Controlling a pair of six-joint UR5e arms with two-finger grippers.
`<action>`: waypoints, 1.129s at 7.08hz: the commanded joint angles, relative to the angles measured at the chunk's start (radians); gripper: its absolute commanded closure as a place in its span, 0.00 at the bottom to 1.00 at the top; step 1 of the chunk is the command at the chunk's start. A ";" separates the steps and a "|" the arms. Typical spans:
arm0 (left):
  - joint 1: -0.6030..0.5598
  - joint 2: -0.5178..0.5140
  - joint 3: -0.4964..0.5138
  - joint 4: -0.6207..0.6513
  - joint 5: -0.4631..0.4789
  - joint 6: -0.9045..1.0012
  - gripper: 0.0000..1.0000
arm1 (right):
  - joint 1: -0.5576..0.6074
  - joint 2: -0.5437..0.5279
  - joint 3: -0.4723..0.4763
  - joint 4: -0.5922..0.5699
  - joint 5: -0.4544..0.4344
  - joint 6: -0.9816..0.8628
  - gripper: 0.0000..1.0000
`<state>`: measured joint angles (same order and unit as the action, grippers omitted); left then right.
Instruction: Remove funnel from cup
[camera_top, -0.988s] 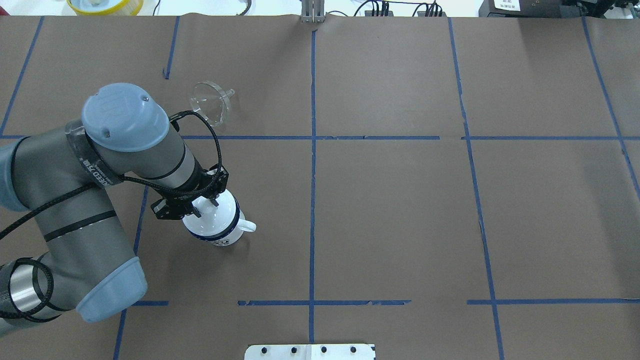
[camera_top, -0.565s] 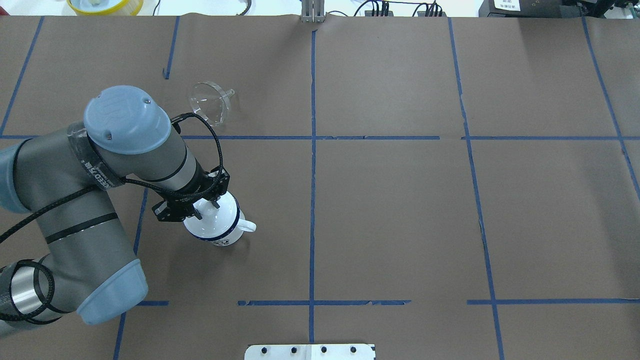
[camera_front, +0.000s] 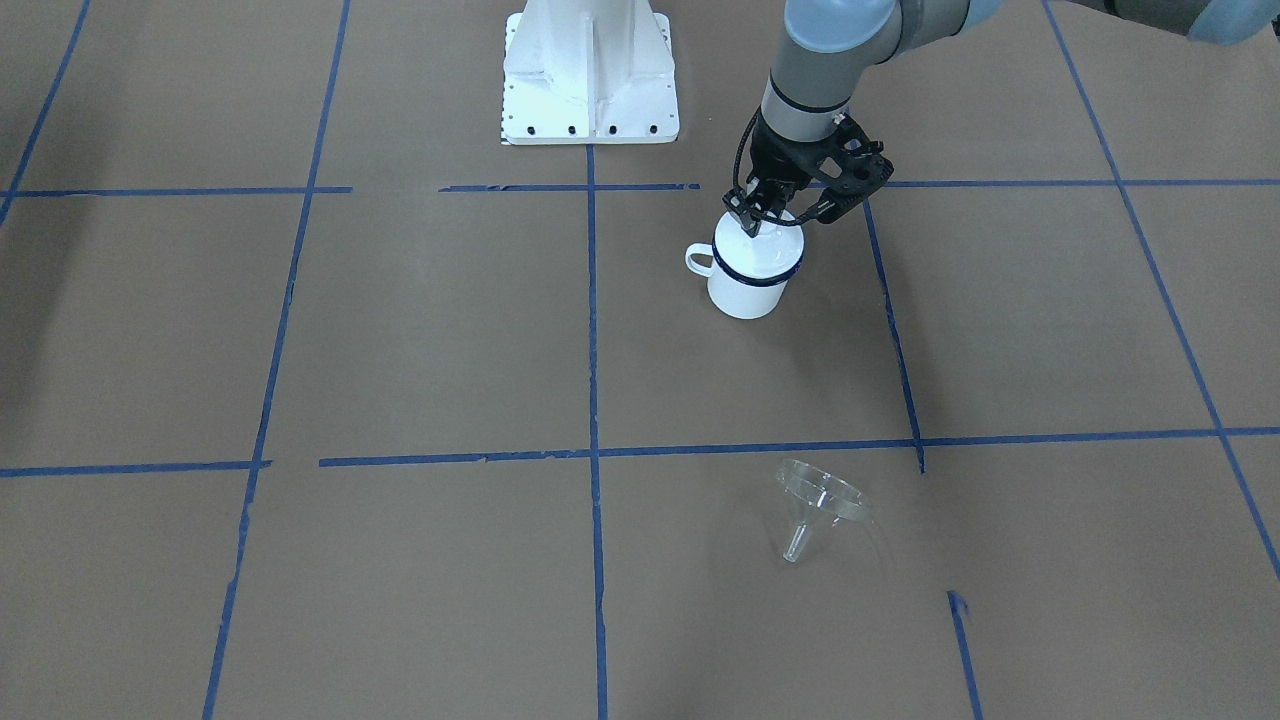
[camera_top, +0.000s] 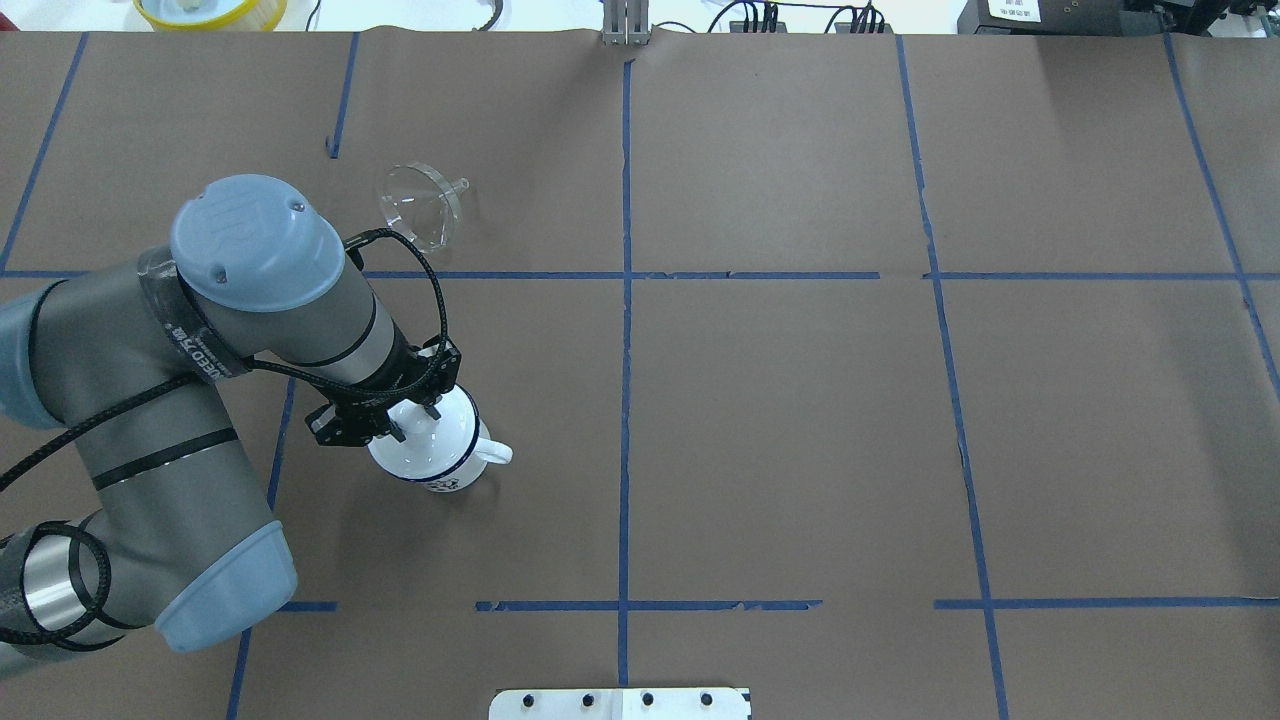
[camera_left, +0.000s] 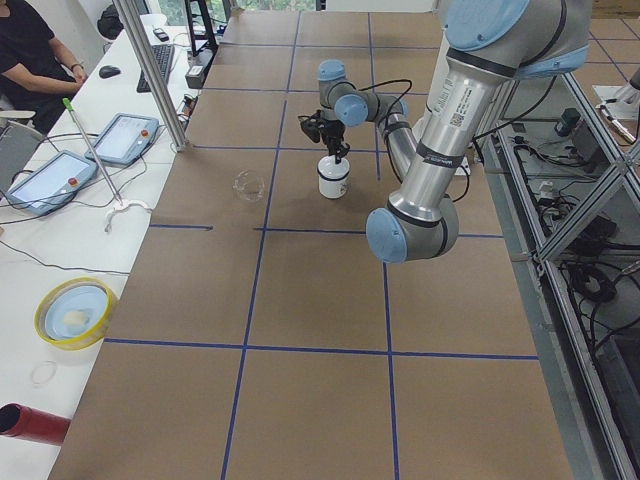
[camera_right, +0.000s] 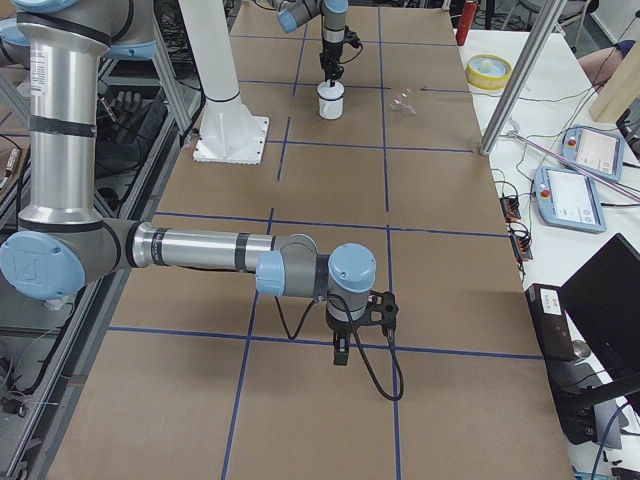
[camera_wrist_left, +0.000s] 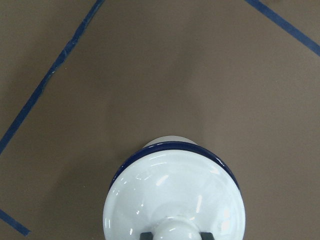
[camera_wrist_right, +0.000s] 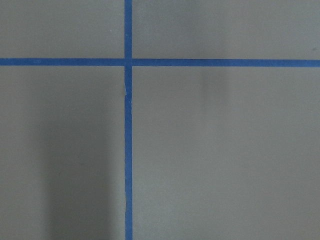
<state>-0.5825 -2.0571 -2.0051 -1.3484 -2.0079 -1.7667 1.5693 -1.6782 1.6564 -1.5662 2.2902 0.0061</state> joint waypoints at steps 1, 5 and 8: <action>0.000 0.000 0.002 0.000 0.000 0.001 0.14 | 0.000 0.000 0.000 0.000 0.000 0.000 0.00; -0.118 0.023 -0.072 0.012 0.001 0.216 0.00 | 0.000 0.000 0.000 0.000 0.000 0.000 0.00; -0.467 0.240 -0.115 0.003 -0.099 0.749 0.00 | 0.000 0.000 -0.001 0.000 0.000 0.000 0.00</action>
<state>-0.8960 -1.9093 -2.1131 -1.3392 -2.0394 -1.2739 1.5693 -1.6782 1.6564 -1.5662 2.2902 0.0061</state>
